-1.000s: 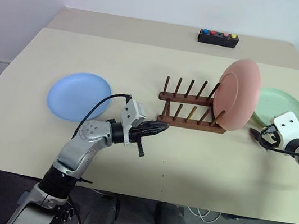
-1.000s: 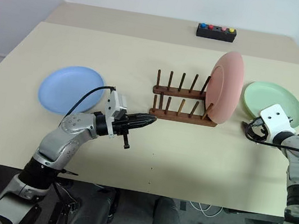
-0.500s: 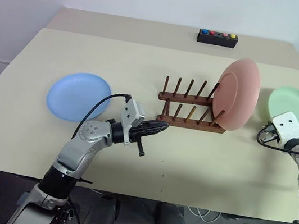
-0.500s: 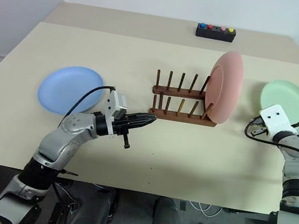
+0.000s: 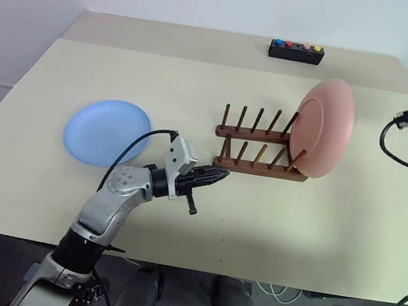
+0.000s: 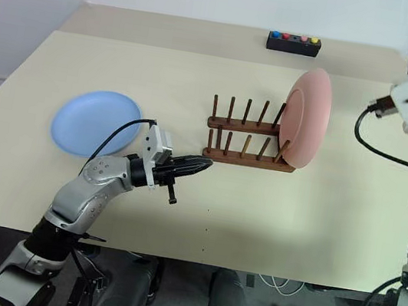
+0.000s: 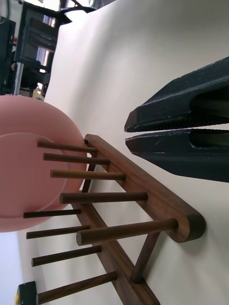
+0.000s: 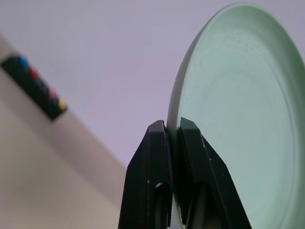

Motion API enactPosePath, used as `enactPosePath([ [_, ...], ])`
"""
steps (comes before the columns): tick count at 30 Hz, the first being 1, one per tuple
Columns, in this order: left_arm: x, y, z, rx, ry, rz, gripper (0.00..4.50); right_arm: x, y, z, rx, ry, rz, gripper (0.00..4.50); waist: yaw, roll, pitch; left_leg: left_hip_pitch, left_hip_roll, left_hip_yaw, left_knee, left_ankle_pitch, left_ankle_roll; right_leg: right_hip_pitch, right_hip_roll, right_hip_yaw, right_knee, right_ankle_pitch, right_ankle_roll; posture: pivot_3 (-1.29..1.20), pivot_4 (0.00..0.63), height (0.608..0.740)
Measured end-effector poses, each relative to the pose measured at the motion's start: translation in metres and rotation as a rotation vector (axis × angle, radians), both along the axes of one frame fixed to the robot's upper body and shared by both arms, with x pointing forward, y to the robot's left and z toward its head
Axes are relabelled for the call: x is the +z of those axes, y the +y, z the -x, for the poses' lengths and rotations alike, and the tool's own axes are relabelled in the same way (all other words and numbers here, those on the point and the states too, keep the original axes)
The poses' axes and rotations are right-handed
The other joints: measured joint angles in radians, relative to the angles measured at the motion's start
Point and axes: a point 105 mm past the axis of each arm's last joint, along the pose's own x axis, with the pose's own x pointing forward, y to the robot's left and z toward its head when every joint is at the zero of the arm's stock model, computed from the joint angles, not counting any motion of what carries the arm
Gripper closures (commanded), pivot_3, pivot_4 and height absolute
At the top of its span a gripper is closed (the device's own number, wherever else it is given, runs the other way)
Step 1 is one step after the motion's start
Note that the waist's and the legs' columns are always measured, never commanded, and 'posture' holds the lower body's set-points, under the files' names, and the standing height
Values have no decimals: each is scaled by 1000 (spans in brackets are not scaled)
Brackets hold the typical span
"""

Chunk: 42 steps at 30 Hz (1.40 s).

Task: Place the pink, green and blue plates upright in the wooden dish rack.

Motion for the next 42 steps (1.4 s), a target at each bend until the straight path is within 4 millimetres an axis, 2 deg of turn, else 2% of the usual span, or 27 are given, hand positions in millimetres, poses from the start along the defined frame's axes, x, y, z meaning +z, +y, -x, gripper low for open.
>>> enactPosePath([
  [2,0,0,0,-1,-2,2,4388,25,34,5,210,-46,-119,4452,-5,0,0,0,0,0,-1,0,0,0,0,0,0,0,1,0,150,734],
  [4,1,-2,0,-3,-3,6,4388,48,74,21,449,-72,-172,4452,-9,1,0,0,1,-2,-1,0,0,0,0,-1,1,0,1,0,150,734],
  [6,1,-1,0,-2,-4,6,4388,58,95,35,605,-54,-207,4452,1,0,0,-1,0,-2,-1,0,0,0,0,-2,0,1,1,0,150,734],
  [8,1,0,0,1,-4,2,4388,52,118,47,786,31,-270,4452,10,0,1,-2,0,-2,0,0,0,1,0,-2,0,0,1,0,150,734],
  [9,1,0,-1,4,-3,8,4388,44,131,53,892,91,-324,4452,11,0,1,-2,0,-3,1,0,0,1,0,-2,0,0,0,0,150,734],
  [13,5,2,-3,25,-4,33,4388,12,163,66,1128,293,-483,4452,8,0,1,-2,0,-2,1,0,0,0,0,-2,0,-1,-2,0,150,734],
  [16,6,6,-5,39,-7,35,4388,-6,169,72,1222,397,-644,4452,8,0,1,-2,0,-2,1,0,0,0,0,-2,0,-1,-2,0,150,734],
  [19,5,12,-6,53,1,33,4388,-29,165,72,1209,505,-770,4452,9,0,1,-2,0,-2,1,0,0,-1,0,-2,0,-1,-2,0,150,734],
  [24,2,20,-7,76,9,23,4388,-39,154,71,1172,554,-905,4452,6,0,1,-2,1,-2,1,0,0,-1,0,-2,1,-1,-2,0,150,734],
  [27,2,25,-8,89,4,11,4388,-54,151,65,1114,597,-963,4452,6,0,1,-2,1,-2,1,0,0,-1,0,-2,1,-1,-2,0,150,734],
  [42,5,36,-5,66,23,53,4388,-52,157,65,1181,593,-1055,4452,6,0,0,-2,1,-2,0,0,0,-1,0,-2,0,-1,-2,0,150,734],
])
